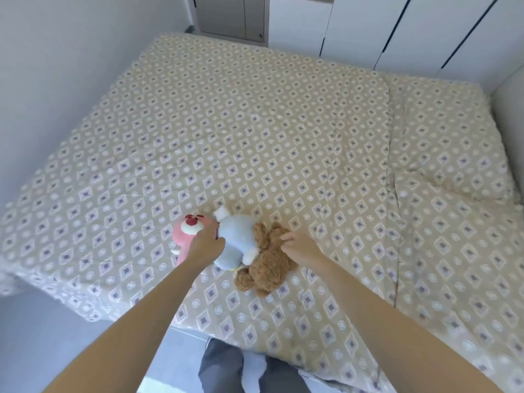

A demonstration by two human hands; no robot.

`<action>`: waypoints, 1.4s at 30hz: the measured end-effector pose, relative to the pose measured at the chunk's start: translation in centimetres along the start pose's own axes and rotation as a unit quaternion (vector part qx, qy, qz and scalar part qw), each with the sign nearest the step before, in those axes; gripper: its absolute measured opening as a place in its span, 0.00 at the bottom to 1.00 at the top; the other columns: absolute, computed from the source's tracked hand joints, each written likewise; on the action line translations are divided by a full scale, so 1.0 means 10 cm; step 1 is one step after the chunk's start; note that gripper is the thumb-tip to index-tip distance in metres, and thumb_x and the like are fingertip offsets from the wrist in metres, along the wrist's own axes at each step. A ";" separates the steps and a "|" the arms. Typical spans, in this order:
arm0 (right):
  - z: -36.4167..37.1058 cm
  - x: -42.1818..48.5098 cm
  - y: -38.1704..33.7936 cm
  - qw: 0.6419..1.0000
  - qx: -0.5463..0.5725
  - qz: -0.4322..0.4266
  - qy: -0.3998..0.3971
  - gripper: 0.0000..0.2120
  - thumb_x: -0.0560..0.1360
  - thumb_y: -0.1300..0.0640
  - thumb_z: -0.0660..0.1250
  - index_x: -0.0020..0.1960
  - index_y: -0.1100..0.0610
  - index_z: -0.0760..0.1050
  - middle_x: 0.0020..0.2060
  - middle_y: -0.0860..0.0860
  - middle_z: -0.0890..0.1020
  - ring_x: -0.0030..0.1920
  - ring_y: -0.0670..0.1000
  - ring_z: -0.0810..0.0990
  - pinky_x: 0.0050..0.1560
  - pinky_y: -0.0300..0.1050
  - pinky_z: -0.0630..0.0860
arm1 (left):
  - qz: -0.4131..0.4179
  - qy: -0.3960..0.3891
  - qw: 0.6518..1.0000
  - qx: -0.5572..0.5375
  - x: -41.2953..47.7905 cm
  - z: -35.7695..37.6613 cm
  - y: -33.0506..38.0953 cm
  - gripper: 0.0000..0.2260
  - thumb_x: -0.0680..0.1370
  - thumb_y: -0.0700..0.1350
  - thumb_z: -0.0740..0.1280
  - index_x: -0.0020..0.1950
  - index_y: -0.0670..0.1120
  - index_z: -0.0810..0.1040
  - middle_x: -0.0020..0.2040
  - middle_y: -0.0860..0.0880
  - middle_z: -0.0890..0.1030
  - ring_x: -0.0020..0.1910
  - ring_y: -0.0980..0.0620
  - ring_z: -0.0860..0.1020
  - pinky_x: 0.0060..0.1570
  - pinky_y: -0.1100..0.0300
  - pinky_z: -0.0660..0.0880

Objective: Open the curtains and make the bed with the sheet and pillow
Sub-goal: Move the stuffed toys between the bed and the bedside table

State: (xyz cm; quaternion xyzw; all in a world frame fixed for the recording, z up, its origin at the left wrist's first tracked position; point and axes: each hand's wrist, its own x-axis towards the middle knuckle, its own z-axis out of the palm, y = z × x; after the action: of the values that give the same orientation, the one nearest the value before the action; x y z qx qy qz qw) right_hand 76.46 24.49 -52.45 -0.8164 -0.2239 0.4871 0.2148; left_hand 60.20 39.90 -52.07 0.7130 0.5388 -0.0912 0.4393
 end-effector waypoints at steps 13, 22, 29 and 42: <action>1.27 1.29 -0.60 0.997 0.029 0.047 0.054 0.27 0.77 0.60 0.61 0.74 0.55 0.60 0.71 0.57 0.64 0.68 0.56 0.67 0.62 0.46 0.66 | -0.169 -0.035 0.981 -0.090 1.22 -0.45 -1.15 0.30 0.77 0.41 0.63 0.76 0.45 0.55 0.70 0.40 0.67 0.65 0.41 0.69 0.53 0.54 0.67; 1.78 1.91 -0.61 0.985 0.003 0.157 0.077 0.44 0.79 0.52 0.62 0.76 0.51 0.29 0.75 0.64 0.38 0.68 0.64 0.67 0.63 0.50 0.67 | -0.196 -0.103 0.969 -0.111 1.85 -0.17 -1.45 0.49 0.73 0.42 0.71 0.76 0.43 0.33 0.72 0.39 0.64 0.69 0.39 0.66 0.63 0.48 0.66; 2.06 2.27 -0.48 0.959 0.030 0.215 0.183 0.62 0.66 0.48 0.76 0.73 0.43 0.26 0.74 0.61 0.44 0.68 0.66 0.60 0.54 0.54 0.67 | -0.201 -0.076 0.968 -0.127 2.08 0.10 -1.55 0.58 0.66 0.41 0.78 0.75 0.48 0.31 0.68 0.41 0.67 0.64 0.41 0.70 0.62 0.49 0.67; 1.52 1.82 -0.71 0.886 0.343 0.168 0.264 0.45 0.67 0.58 0.75 0.71 0.50 0.48 0.64 0.57 0.65 0.60 0.59 0.71 0.56 0.52 0.71 | -0.145 0.027 0.976 -0.162 1.79 -0.24 -1.04 0.56 0.65 0.42 0.75 0.74 0.58 0.33 0.54 0.44 0.75 0.57 0.40 0.76 0.51 0.50 0.71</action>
State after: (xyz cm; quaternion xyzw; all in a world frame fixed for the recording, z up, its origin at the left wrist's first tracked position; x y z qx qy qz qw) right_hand 69.54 42.64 -67.72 -0.8157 0.1631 0.3285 0.4473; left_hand 57.80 54.24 -66.91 0.5490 0.6554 -0.0463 0.5167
